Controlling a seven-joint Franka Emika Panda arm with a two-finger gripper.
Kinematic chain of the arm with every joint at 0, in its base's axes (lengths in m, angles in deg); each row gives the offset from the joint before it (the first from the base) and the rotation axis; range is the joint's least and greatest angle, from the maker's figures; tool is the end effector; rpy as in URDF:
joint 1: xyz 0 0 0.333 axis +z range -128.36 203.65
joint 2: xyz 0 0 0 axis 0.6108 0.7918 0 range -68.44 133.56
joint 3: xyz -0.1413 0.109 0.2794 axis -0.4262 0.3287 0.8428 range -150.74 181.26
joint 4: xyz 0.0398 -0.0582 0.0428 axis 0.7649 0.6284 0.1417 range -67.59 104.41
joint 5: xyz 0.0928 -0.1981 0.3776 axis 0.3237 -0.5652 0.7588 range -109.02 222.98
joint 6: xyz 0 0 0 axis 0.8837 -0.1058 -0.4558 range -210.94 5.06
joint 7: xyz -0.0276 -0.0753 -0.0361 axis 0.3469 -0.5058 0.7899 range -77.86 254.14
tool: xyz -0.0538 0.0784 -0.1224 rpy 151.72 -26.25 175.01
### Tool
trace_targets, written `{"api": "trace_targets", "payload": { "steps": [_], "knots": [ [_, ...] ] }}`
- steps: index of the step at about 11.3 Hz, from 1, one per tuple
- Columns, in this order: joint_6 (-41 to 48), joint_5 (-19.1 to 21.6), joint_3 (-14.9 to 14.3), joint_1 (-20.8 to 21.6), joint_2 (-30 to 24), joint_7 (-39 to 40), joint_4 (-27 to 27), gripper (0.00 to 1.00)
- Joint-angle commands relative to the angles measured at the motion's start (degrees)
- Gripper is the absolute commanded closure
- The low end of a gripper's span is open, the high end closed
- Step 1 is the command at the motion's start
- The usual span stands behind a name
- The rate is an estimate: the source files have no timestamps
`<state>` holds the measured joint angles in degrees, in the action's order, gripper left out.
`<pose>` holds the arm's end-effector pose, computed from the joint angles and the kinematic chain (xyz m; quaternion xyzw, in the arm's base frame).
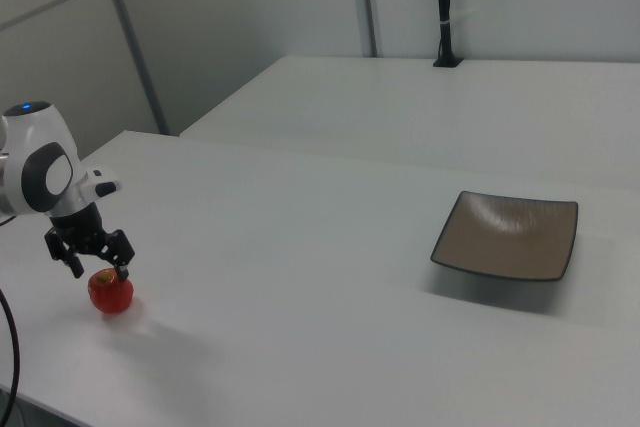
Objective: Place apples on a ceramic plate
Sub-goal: 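Close the gripper around the red apple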
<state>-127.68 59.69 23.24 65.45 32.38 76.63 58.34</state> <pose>0.4503 0.3278 0.3024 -0.9805 -0.1950 -0.0089 0.0231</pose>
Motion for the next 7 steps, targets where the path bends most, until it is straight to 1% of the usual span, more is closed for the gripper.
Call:
{"api": "trace_targets", "payload": {
  "steps": [1,5,7],
  "knots": [
    [-2.6,0.4,4.3,-2.9,1.8,-0.4,0.4,0.00],
    [-2.7,-0.6,4.5,-3.0,4.0,-1.2,0.0,0.00],
    [-2.7,-2.8,4.5,-2.8,5.4,-1.2,-0.1,0.00]
  ]
}}
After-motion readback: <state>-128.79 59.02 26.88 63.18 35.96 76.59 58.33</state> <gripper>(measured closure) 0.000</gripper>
